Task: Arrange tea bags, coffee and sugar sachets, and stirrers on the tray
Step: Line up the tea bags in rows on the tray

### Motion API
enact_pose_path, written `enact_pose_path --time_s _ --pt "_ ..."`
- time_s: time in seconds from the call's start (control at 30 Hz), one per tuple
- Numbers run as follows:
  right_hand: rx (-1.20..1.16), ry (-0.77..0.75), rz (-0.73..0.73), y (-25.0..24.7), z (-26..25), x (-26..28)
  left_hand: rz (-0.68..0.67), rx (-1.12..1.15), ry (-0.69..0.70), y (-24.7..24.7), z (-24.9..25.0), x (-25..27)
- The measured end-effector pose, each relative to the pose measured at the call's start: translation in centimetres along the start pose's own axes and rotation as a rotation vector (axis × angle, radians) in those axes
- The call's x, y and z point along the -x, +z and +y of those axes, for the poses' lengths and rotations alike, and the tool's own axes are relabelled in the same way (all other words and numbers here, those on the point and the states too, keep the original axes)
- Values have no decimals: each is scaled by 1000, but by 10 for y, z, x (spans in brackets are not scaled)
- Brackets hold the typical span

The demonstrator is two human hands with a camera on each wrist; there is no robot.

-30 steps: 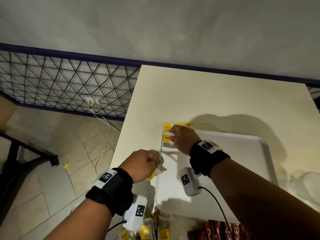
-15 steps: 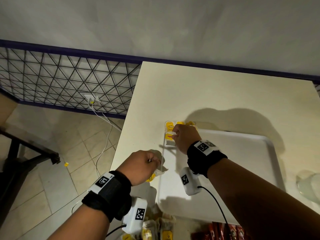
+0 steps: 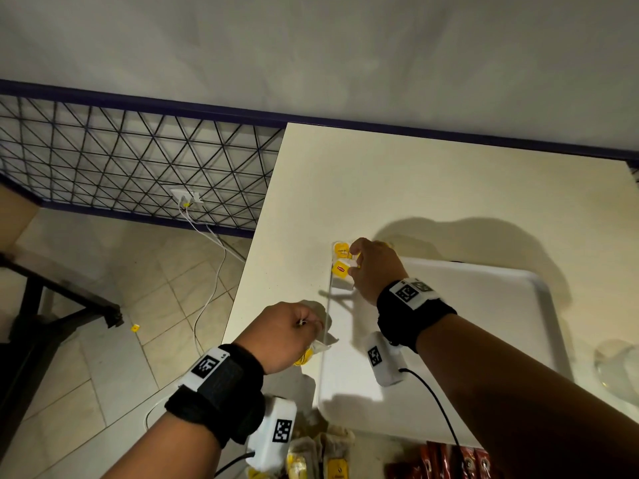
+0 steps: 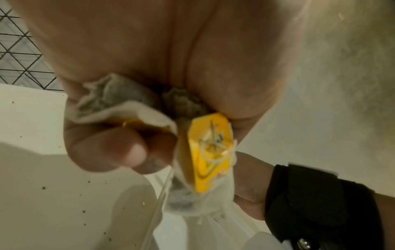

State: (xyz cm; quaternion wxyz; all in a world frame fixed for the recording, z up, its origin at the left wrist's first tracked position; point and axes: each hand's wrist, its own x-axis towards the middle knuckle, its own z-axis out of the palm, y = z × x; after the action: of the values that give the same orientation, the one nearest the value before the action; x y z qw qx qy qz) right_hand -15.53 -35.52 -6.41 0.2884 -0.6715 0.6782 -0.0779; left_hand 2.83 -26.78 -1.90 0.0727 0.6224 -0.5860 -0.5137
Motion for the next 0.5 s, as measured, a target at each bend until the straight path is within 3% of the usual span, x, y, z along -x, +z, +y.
enact_pose_path --time_s 0.1,0.23,0.5 --pt "35 -69 21 -2 0 3 4 3 3 0 0 0" --pt "149 -145 -99 0 0 8 3 7 25 1 2 -1" --pt "254 -179 -166 4 2 8 21 7 46 1 0 -3"
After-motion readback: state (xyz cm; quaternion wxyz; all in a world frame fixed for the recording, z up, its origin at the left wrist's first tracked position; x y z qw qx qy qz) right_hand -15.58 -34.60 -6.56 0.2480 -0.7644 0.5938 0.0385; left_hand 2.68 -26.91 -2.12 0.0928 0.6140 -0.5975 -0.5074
